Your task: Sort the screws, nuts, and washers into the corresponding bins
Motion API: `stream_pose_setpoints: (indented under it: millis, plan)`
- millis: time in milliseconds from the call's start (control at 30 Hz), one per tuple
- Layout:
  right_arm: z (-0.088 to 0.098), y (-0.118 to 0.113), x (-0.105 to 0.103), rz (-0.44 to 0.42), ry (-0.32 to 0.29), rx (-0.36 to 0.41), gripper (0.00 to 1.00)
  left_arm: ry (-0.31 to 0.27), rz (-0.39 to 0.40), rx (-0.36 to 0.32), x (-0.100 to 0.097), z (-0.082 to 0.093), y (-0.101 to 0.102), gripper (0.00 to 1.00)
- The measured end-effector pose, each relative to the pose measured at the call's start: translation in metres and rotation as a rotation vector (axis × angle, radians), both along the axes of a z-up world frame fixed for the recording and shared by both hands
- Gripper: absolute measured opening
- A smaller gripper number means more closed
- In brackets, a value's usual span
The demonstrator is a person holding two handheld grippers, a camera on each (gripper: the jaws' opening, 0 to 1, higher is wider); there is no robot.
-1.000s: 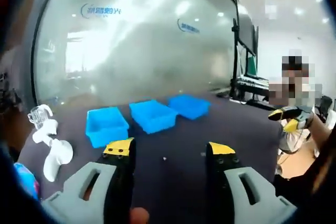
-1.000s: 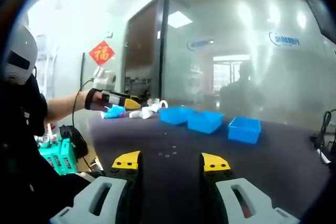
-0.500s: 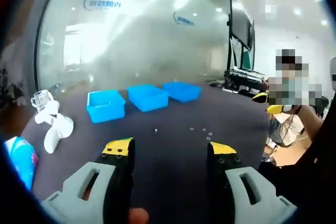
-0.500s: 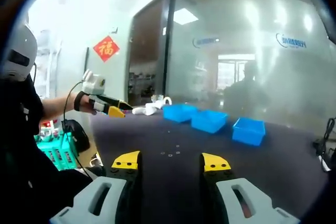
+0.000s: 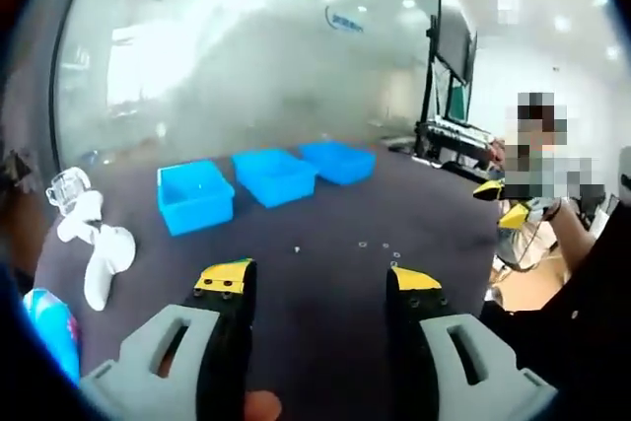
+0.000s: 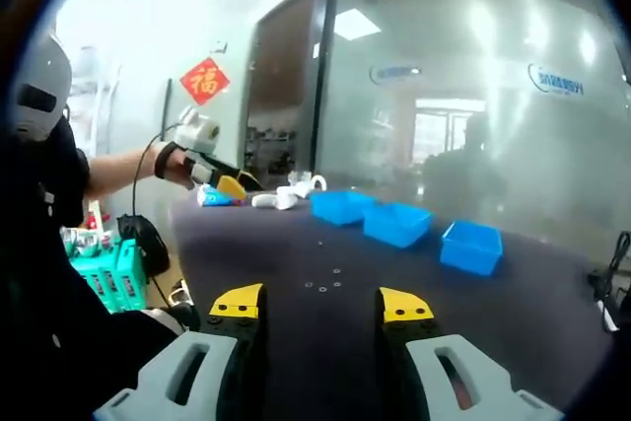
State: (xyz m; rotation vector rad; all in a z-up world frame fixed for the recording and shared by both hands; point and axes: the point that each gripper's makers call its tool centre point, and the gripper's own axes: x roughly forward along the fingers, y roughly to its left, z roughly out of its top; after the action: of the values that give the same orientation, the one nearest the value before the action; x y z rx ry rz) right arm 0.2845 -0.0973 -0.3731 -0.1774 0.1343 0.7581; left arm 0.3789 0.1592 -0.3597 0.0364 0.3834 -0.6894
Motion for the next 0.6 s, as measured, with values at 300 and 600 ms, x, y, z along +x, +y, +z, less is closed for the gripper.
stream_pose_setpoints:
  millis: [300, 600]
  plan:
    - [-0.006, -0.003, 0.002, -0.005, 0.007, 0.006, 0.39, 0.077, -0.063, 0.111, 0.025, -0.009, -0.016, 0.48]
    - [-0.012, -0.008, 0.003, -0.014, 0.021, 0.018, 0.39, 0.122, -0.127, 0.223, 0.035, -0.024, -0.040, 0.47]
